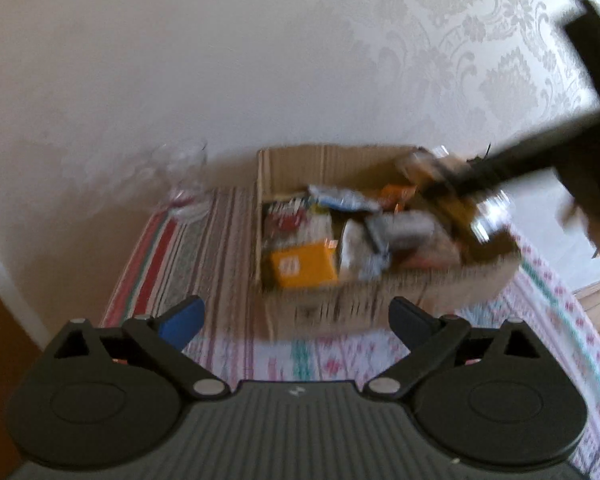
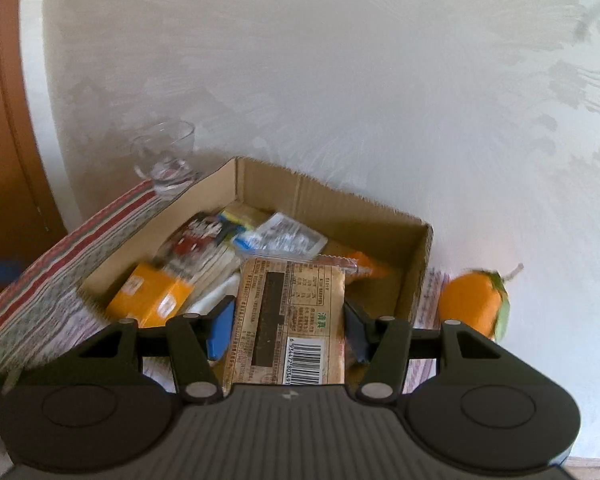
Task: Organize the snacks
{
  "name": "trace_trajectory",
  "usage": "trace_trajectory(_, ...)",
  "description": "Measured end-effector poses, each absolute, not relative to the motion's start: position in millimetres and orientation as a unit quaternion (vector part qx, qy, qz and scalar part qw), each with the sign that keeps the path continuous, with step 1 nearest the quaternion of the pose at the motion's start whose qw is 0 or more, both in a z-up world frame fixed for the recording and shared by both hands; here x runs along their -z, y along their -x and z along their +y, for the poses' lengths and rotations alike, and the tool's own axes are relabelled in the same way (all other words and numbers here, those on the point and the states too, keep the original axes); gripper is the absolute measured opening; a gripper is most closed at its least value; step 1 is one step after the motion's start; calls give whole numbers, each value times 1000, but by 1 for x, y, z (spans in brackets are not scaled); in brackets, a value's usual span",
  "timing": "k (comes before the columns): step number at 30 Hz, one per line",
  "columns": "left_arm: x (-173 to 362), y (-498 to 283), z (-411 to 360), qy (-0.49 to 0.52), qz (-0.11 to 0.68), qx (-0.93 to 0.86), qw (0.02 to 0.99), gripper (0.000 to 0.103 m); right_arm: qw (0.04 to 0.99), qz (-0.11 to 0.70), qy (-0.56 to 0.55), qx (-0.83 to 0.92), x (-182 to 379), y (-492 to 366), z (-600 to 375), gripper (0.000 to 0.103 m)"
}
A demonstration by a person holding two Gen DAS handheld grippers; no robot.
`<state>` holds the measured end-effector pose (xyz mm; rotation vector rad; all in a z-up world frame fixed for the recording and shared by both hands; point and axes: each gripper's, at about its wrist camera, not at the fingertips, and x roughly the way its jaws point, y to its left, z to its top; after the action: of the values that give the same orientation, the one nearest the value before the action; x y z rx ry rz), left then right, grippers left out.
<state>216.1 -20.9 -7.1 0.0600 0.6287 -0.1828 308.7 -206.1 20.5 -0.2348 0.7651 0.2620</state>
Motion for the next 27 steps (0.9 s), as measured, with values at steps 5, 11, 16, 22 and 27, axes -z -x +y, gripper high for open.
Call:
trace_trajectory(5, 21, -200, -20, -36, 316, 68, 946, 98, 910, 384, 105, -117, -15, -357, -195, 62)
trace_trajectory(11, 23, -196, -14, -34, 313, 56, 947, 98, 908, 396, 99, -94, -7, -403, -183, 62)
trace_trajectory(16, 24, -193, -13, -39, 312, 54, 948, 98, 915, 387, 88, -78, -6, -422, -182, 100)
trace_trajectory(22, 22, -195, -12, -38, 309, 47, 949, 98, 923, 366, 84, -83, -21, -404, -185, 103)
trace_trajectory(27, 17, -190, -12, -41, 297, 39, 953, 100, 924, 360, 96, -87, -32, -384, -181, 103)
